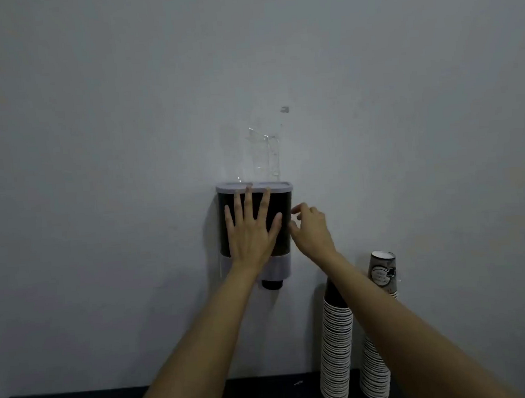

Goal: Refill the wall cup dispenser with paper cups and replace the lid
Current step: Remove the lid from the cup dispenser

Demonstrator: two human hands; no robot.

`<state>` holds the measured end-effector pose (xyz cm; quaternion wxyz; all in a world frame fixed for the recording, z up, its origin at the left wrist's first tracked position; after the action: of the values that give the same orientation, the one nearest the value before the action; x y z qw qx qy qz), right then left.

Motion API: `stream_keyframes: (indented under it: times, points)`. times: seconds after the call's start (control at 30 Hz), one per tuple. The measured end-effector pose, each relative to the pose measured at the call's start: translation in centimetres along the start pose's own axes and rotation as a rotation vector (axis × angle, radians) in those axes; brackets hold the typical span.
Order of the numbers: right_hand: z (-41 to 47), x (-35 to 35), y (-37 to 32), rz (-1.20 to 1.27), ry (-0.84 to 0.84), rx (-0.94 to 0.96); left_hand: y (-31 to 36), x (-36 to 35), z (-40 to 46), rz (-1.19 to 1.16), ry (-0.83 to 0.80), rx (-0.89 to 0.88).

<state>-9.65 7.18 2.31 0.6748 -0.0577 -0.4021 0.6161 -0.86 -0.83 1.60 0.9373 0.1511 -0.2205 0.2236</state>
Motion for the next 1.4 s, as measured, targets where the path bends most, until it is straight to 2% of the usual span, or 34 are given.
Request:
stream_keyframes:
  times: [0.13, 0.27, 0.37, 0.43, 0.53, 0.7, 0.83, 0.93, 1.03, 1.1, 1.23, 1.3, 1.4]
  points:
    - [1.0, -1.2, 0.8, -0.025, -0.030, -0.086, -2.0, -0.8, 0.9, 0.013, -0.032, 0.079]
    - [3.6, -1.8, -0.5, 0.017, -0.056, -0.072, -3.7, -1.2, 3.1, -0.075, -0.044, 0.191]
    - [5.3, -2.9, -1.2, 0.042, -0.122, -0.022, -4.7, -1.7, 4.4, -0.235, -0.111, 0.351]
    - [6.2, -3.6, -1.5, 0.085, -0.107, -0.035, -4.8, -2.2, 5.3, -0.393, -0.140, 0.466]
    - [6.5, -4.1, -1.8, 0.059, -0.024, -0.089, -4.2, -2.3, 5.8, -0.538, -0.062, 0.559]
    - [6.9, -3.9, -2.5, -0.030, 0.017, -0.124, -2.8, -1.7, 6.6, -0.561, 0.058, 0.484]
    - [5.6, -2.3, -3.7, 0.162, 0.174, -0.163, -1.0, 0.3, 6.1, -0.730, 0.188, 0.508]
    - [1.7, -1.5, -3.4, 0.460, 0.295, -0.227, -0.2, 1.1, 2.0, -0.902, 0.303, 0.629]
    - [-4.3, -1.8, -0.9, 0.628, 0.357, -0.363, 0.1, 0.5, -5.6, -1.079, 0.349, 0.800]
    - [-8.5, -2.6, 1.1, 0.747, 0.370, -0.486, 0.0, -0.2, -10.9, -1.111, 0.385, 0.910]
    - [-15.6, -4.4, 4.8, 0.858, 0.394, -0.703, -0.9, -2.6, -19.4, -0.970, 0.324, 0.974]
    - [-18.1, -5.7, 6.9, 0.906, 0.340, -0.833, -1.9, -3.8, -22.5, -0.887, 0.263, 1.011]
    - [-23.2, -9.0, 10.8, 0.724, 0.160, -1.068, -3.8, -5.5, -28.0, -0.707, 0.081, 1.124]
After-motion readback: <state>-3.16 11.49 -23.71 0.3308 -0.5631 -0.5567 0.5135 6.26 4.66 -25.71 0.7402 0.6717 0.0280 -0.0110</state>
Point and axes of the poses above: each hand's wrist, its own z-axis towards the middle knuckle, its own x-axis out of the back of the hand, y = z × x, the point moved 2 cm from there along z, towards the middle knuckle, and after that the axes turned 6 degrees about y, right-handed, at the moved point
